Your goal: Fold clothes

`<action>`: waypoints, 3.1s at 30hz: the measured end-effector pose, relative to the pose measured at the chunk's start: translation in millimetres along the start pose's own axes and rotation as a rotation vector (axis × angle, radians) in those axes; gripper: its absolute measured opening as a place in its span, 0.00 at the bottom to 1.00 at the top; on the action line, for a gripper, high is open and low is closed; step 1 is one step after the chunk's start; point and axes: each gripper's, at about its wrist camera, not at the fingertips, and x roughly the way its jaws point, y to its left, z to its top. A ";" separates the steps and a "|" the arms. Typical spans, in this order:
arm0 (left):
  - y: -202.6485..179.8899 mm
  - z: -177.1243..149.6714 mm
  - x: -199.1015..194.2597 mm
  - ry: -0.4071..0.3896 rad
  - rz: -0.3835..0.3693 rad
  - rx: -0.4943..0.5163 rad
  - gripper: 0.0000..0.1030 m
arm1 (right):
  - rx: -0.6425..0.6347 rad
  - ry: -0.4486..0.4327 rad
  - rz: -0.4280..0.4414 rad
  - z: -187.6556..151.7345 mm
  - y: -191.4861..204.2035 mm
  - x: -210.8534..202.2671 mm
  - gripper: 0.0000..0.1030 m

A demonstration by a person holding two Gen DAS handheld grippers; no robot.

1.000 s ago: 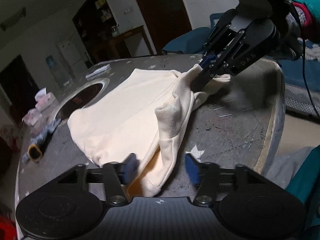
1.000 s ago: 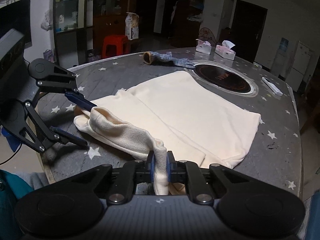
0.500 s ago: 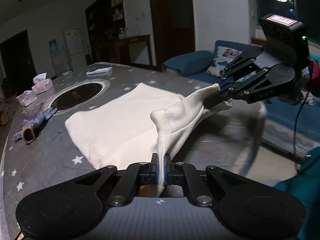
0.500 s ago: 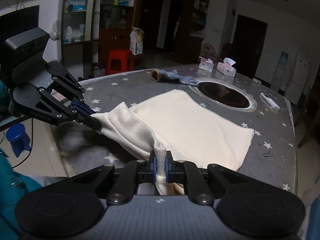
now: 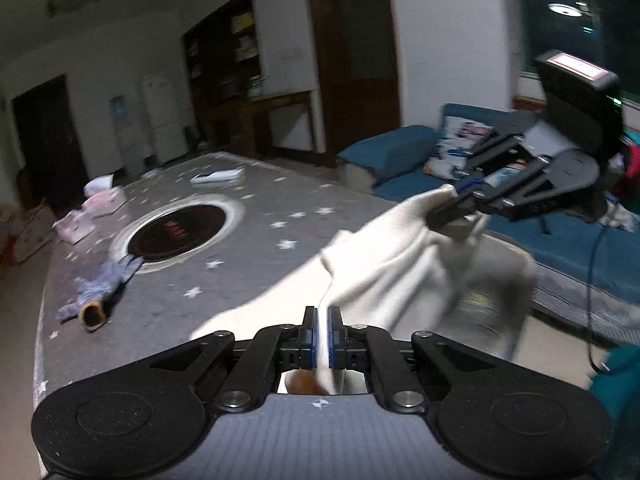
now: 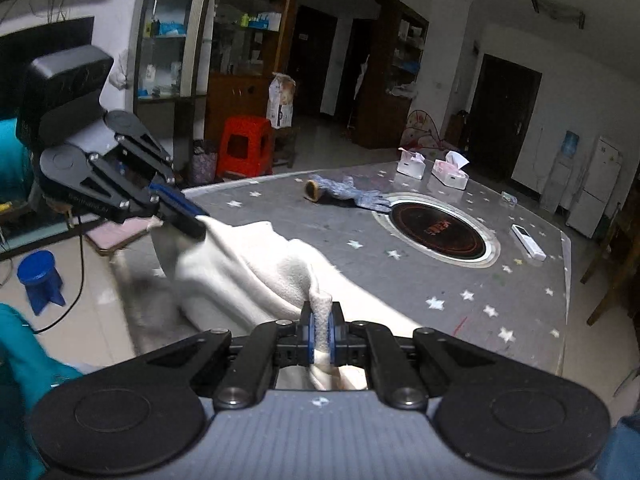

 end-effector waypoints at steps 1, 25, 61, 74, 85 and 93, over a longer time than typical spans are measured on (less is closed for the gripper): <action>6.8 4.5 9.0 0.010 0.013 -0.007 0.05 | -0.002 0.010 0.000 3.5 -6.6 8.2 0.05; 75.5 -8.4 160.2 0.170 0.281 -0.144 0.12 | 0.265 0.109 -0.141 -32.3 -94.6 140.5 0.10; 56.5 18.3 199.5 0.185 0.117 -0.180 0.20 | 0.275 0.115 -0.060 -17.5 -89.7 173.2 0.17; 66.8 23.0 203.9 0.216 0.088 -0.220 0.20 | 0.073 0.136 0.070 -16.5 -32.6 169.7 0.17; 62.7 22.9 204.4 0.203 0.112 -0.208 0.20 | 0.275 0.130 0.030 -59.0 -50.8 105.4 0.18; 44.7 23.4 182.2 0.168 0.134 -0.178 0.20 | 0.348 0.096 -0.055 -53.9 -87.7 108.7 0.18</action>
